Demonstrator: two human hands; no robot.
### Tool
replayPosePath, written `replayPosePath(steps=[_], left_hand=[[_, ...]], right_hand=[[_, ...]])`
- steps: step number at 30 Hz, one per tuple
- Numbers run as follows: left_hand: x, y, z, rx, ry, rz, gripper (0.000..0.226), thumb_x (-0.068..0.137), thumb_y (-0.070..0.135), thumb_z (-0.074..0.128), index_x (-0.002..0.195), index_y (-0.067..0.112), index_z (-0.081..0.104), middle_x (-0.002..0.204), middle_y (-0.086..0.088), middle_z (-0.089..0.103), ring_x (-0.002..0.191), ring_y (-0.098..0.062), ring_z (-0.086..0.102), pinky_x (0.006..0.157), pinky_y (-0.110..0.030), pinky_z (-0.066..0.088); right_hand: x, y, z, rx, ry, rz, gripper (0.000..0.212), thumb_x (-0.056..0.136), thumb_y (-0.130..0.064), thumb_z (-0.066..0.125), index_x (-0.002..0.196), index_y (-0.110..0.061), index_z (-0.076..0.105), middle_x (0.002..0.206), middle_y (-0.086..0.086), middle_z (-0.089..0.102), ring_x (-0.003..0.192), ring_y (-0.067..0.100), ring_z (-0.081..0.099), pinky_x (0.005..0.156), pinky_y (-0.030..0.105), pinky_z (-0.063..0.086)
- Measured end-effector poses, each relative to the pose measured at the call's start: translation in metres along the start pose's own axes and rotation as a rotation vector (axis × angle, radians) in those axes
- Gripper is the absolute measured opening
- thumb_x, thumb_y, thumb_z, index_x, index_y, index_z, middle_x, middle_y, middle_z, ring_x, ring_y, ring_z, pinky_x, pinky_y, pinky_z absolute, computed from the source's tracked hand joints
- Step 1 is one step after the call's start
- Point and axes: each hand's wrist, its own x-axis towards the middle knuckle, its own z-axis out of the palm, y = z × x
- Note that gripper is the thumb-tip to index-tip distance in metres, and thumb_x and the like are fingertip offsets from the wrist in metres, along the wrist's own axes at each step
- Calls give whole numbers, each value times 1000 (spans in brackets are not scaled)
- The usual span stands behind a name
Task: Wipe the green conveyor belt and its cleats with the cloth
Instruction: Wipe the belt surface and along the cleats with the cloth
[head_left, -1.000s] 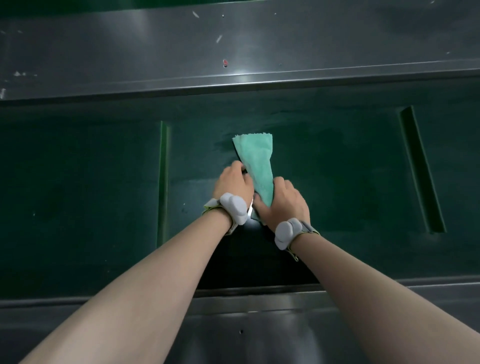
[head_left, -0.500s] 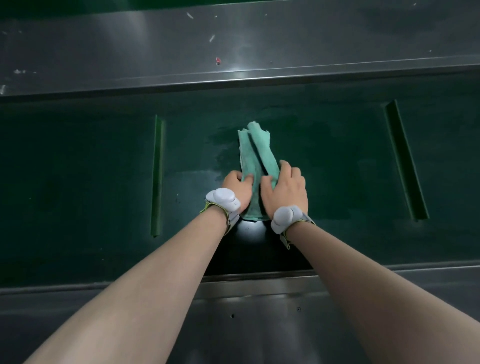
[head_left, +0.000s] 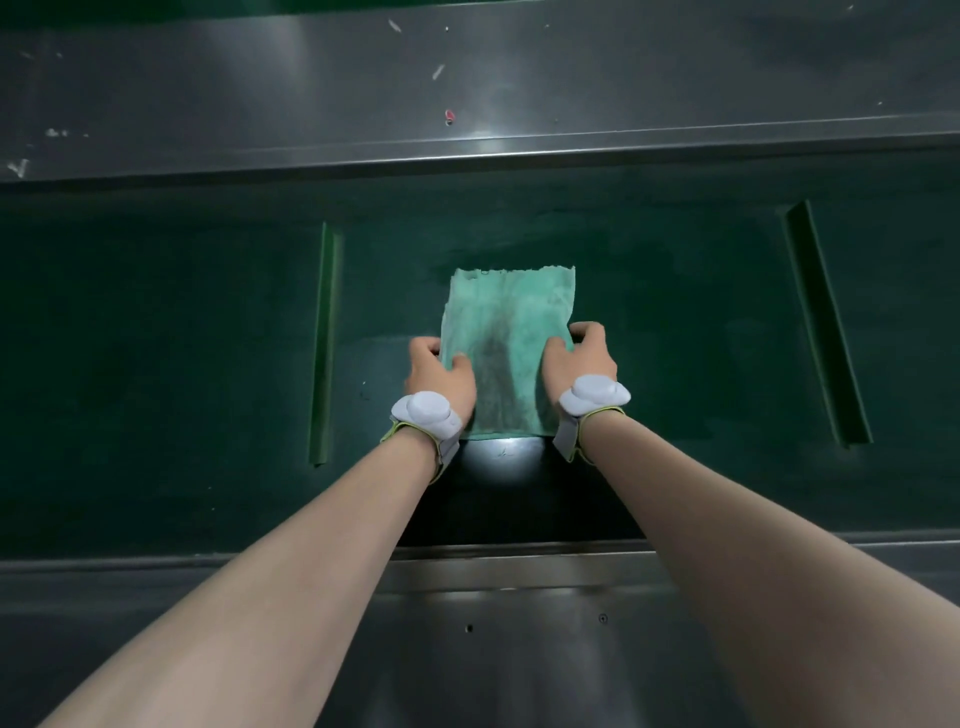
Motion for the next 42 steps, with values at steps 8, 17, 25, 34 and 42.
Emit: replayPosePath(steps=[8,17,25,34,42], left_hand=[[12,2,-5,-36,-46,47,25,90,20,66,113,22,57,101,4,70,89,-22,69,81,-34,54],[19,7,-16,-117,91,-17,40,96,59,48,86,22,59,86,6,63,77,-20,59,66,-32,39],[21,-9,-26,-38,-78,48,21,91,29,64,111,28,58,97,12,72,82,-7,69,64,-24,47],[24,-9,-35,-19,-68,140,13,94,27,67,105,29,59,88,16,72,78,-1,69,71,-26,55],[26,-6,-58,513,156,447,27,100,29,57,124,19,62,122,-2,61,111,-25,55,89,-37,41]], right_hand=[[-9,-2,10,-105,77,-305,34,100,-24,52,134,-22,50,132,1,55,85,20,53,70,31,41],[-41,-28,53,-6,-160,-539,35,101,-38,49,134,-31,57,124,-7,65,99,16,64,86,35,54],[-32,-15,47,-165,61,-671,40,92,-17,57,131,-23,60,128,1,54,115,25,49,89,40,50],[-34,-11,56,-554,69,-765,70,91,-44,56,153,-16,39,155,20,36,131,39,43,101,48,44],[-39,-27,82,-506,169,-619,70,92,-54,54,153,-21,40,145,16,44,114,36,51,88,45,47]])
